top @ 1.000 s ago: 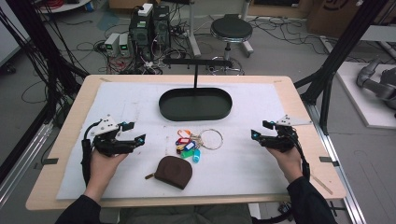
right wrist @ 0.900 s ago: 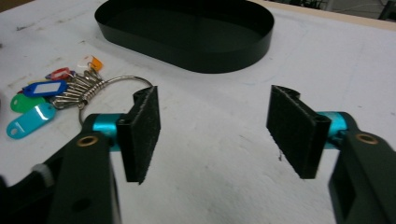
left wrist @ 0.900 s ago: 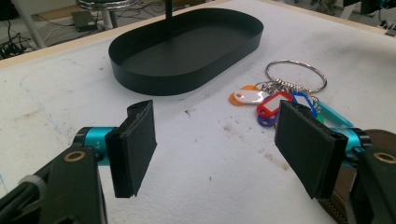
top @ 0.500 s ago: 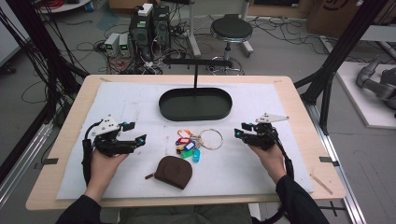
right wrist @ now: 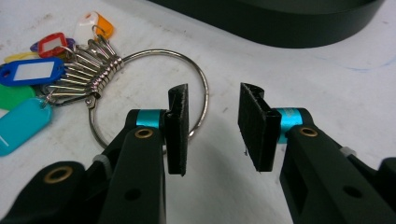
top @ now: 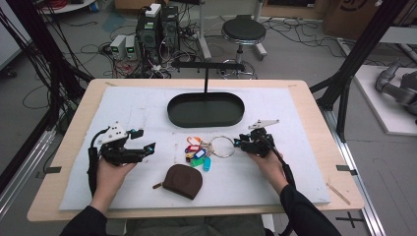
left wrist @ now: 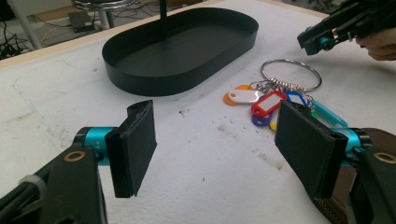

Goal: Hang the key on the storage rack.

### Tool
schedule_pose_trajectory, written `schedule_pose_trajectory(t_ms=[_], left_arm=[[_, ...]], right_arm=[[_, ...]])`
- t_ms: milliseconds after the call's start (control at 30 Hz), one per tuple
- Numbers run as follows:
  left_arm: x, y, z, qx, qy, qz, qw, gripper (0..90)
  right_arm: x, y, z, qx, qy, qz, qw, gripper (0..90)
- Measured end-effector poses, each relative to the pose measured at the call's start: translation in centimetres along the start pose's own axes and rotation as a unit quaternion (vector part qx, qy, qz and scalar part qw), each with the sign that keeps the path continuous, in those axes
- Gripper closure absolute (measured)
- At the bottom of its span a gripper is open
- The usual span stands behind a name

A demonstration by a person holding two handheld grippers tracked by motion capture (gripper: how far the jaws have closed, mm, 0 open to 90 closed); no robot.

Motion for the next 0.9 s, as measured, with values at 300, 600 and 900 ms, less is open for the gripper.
schedule_pose_trajectory(t_ms=[300,600,900], left_arm=[[0.3,-0.1,0.1,0.001,0.002,-0.002,1.0,29.2],[0.2,-0.1,0.0,0.001,0.001,-0.001,1.0,29.2],[0.4,-0.2,0.1,0.003,0.005,-0.003,1.0,29.2]], right_arm=[[-1.5,0.3,0.9,0.011,-0.019,0.031,0.9993,67.9],[-1.6,0.2,1.3,0.029,-0.031,0.036,0.9984,81.1],[-1.1,0.4,0.7,0.02,-0.016,0.024,0.9994,88.0]])
Point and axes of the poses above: each handheld gripper's, and its own axes: x roughly backward along the jaws, y roughly out of its top, z roughly to its left, the point moved 1 cm from there along -x, roughly forward along the jaws, and after that the axes turned 2 degrees about z, right-handed, at the moved point
